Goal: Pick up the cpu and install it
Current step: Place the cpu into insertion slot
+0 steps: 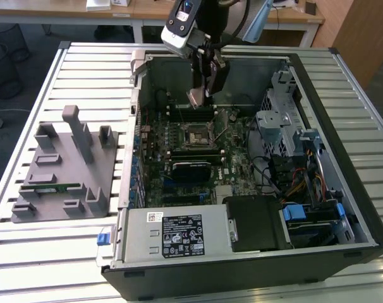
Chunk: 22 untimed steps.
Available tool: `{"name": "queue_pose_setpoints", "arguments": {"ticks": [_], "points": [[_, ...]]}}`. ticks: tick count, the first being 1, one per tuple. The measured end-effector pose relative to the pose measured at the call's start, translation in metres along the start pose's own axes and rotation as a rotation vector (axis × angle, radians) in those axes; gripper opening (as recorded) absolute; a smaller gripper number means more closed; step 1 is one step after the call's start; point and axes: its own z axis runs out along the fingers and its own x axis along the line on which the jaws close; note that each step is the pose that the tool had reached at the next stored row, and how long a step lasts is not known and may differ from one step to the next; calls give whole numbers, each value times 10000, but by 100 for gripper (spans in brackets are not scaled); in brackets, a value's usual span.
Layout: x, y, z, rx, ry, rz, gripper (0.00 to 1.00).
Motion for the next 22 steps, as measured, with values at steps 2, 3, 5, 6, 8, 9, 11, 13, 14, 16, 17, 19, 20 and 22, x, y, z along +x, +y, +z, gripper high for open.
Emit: {"name": "queue_pose_setpoints", "arguments": {"ticks": [2,3,5,6,8,9,11,13,14,16,17,19,20,22], "points": [[0,0,14,4,-11,344,53],[0,-1,22,6,-17,514,53],[1,-1,36,11,-29,865,53],[1,-1,43,12,-35,1038,53],[1,-2,57,16,-47,1381,53],[1,-2,64,19,-52,1549,53],[5,-2,81,23,-63,1827,53],[27,5,107,25,-66,1909,53],[42,10,123,24,-66,1922,53],[75,21,157,22,-62,1946,53],[88,25,175,22,-62,1960,53],[105,33,211,26,-60,2007,53],[107,37,230,27,-60,2069,53],[106,41,265,33,-68,2287,53]]}}
